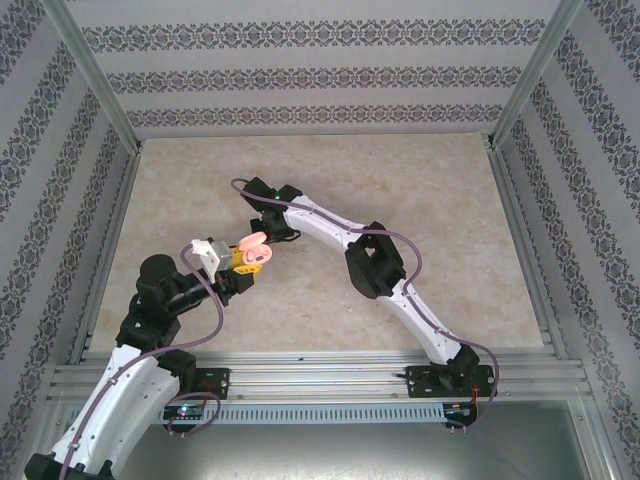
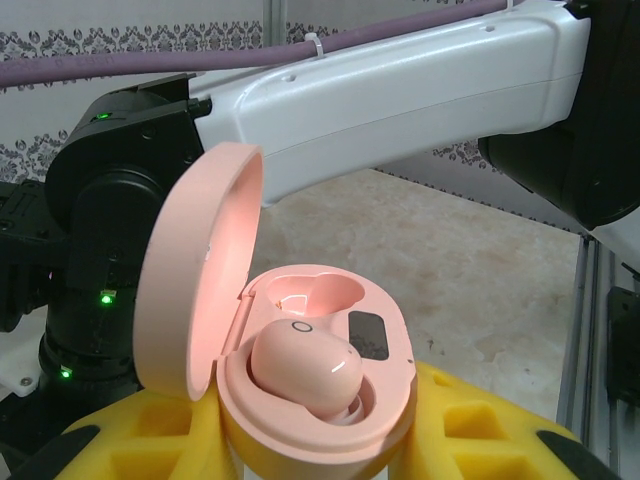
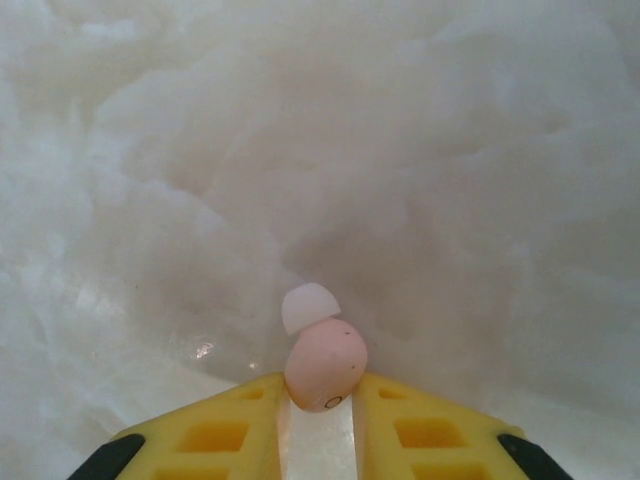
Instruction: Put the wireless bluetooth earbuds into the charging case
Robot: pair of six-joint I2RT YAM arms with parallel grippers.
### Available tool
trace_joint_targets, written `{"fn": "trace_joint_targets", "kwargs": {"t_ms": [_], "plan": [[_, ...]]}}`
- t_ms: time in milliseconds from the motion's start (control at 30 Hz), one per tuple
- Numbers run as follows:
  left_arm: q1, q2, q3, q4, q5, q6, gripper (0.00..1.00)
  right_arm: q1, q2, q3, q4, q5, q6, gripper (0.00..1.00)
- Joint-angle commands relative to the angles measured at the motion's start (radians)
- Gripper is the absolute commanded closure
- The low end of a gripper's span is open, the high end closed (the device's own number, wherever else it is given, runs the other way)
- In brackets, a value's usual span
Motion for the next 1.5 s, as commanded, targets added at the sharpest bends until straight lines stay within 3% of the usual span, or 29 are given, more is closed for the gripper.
{"fn": "trace_joint_targets", "kwargs": {"t_ms": [0,133,333,500,633,800,933,1233,1467], "plan": [[0.014,-0.022,0.003,-0.010,0.014,0.007,0.90,0.018,-0.077,-0.040,-0.045,0.050,-0.056,0.79],[0.014,-0.036,-0.011,-0.006,0.028,0.001,0.90,0.024,-0.196,-0.214,-0.007,0.085,-0.074,0.79],[0.011,-0.038,-0.037,0.058,0.047,-0.048,0.90,0.016,-0.447,-0.633,0.132,0.107,-0.050,0.80],[0.011,-0.037,-0.045,0.045,0.060,-0.037,0.90,0.011,-0.648,-0.989,0.257,0.074,-0.049,0.80],[0.011,-0.025,-0.051,0.057,0.069,-0.037,0.90,0.008,-0.734,-1.147,0.269,0.047,-0.073,0.80],[0.011,-0.018,-0.057,0.061,0.080,-0.038,0.90,0.006,-0.777,-1.227,0.262,0.052,-0.074,0.76],[0.010,-0.020,-0.058,0.048,0.084,-0.032,0.90,0.005,-0.792,-1.218,0.235,0.064,-0.039,0.64],[0.010,-0.022,-0.070,0.040,0.077,-0.015,0.90,0.029,-0.925,-1.236,0.236,0.097,0.148,0.63],[0.011,-0.013,-0.068,0.024,0.067,0.003,0.90,0.094,-0.908,-1.206,0.262,0.093,0.251,0.65]]}}
